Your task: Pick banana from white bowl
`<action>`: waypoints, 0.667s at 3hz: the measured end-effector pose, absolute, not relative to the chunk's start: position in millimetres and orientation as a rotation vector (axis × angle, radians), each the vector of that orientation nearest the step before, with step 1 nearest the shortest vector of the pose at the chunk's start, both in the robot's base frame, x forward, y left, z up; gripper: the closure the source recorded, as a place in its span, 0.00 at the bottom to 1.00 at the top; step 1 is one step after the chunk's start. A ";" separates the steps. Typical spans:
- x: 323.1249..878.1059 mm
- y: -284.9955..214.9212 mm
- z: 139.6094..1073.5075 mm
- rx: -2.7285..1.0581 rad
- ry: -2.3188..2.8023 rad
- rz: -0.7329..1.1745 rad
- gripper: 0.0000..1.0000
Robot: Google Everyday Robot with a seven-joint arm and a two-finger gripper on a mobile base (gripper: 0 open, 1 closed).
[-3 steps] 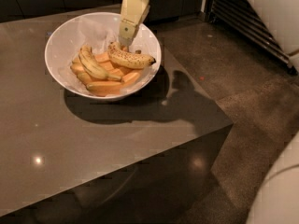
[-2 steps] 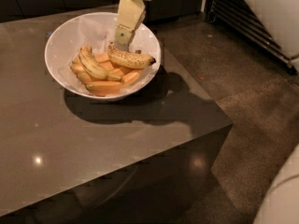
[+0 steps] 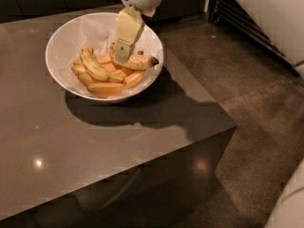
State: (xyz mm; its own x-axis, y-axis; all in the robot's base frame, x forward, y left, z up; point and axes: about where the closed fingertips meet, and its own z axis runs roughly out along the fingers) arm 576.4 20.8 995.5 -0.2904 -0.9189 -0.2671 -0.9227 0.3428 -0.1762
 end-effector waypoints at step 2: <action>588.6 18.9 981.8 -1.615 2.356 -0.027 0.14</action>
Offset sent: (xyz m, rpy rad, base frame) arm 0.0108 -0.0151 -0.0248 -0.1159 0.0784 -0.0698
